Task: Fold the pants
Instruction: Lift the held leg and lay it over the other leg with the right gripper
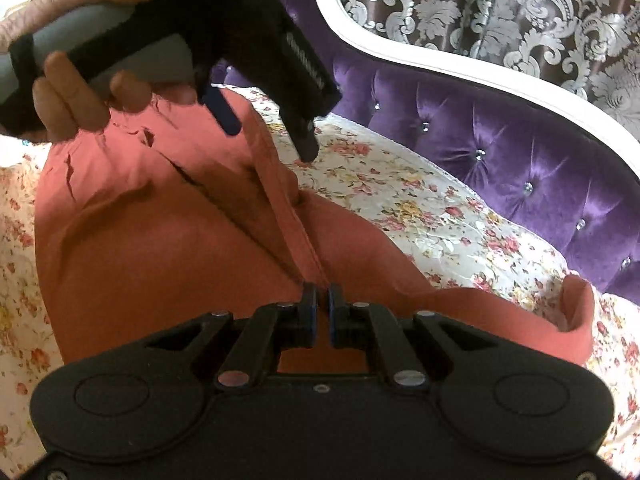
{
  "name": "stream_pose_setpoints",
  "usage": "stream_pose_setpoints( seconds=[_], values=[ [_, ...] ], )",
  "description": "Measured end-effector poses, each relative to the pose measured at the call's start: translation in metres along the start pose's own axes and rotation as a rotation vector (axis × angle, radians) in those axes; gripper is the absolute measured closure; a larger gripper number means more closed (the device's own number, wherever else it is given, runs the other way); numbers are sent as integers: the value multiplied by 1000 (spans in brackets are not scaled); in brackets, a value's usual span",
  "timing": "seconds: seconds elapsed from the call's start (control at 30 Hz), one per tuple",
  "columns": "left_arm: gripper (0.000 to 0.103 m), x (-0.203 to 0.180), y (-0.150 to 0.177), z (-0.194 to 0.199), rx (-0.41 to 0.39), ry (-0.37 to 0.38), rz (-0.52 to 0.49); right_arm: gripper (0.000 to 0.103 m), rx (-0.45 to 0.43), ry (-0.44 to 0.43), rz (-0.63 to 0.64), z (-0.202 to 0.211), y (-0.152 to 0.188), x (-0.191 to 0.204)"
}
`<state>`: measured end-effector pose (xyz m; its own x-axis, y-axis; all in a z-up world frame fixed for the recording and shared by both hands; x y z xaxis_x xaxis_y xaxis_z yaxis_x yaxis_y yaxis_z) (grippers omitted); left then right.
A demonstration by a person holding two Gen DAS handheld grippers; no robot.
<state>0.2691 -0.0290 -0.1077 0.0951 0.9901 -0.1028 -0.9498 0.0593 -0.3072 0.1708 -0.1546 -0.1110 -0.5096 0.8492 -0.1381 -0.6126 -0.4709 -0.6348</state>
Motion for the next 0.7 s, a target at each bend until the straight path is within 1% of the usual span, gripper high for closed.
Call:
stream_pose_setpoints(
  seconds=[0.07,0.1,0.13,0.17,0.2,0.23,0.33,0.37,0.43,0.5,0.6,0.7],
  values=[
    [21,2,1,-10,25,-15,18,92,-1,-1,0,0,2,2],
    [29,2,0,-13,38,-14,23,92,-1,1,1,-1,2,3],
    [41,1,-2,-18,50,-4,24,92,0,4,1,-1,2,3],
    [75,0,-2,-20,65,6,24,92,1,9,-1,-2,2,3],
    [87,-1,-1,-22,84,9,28,93,0,14,-6,-2,2,3],
    [87,-1,-1,-20,78,12,34,93,-4,17,-14,-1,1,2],
    [89,-1,9,7,-12,-19,4,93,-34,17,-43,14,-3,4],
    [89,-2,14,18,-35,-18,-3,93,-42,23,-47,22,-3,6],
    [89,-2,35,44,-86,-3,-25,93,-58,45,-41,38,-2,14],
    [89,2,61,64,-119,25,-31,93,-58,29,-61,51,5,22],
    [89,9,103,75,-120,56,-20,93,-38,-13,-100,60,20,39],
    [89,21,140,62,-92,48,14,93,7,-42,-107,57,39,58]
  ],
)
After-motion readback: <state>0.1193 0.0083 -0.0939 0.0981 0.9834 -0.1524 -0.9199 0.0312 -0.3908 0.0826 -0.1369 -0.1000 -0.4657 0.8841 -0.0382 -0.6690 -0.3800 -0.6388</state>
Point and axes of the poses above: each gripper's, at about its wrist camera, not at the fingertips, and z roughly against the way its jaws point, x to its left, y to its underside, the point moved 9 cm from there along -z, roughly the way its jaws point, and after that the axes turned 10 degrees about x, right-handed, at the moved point
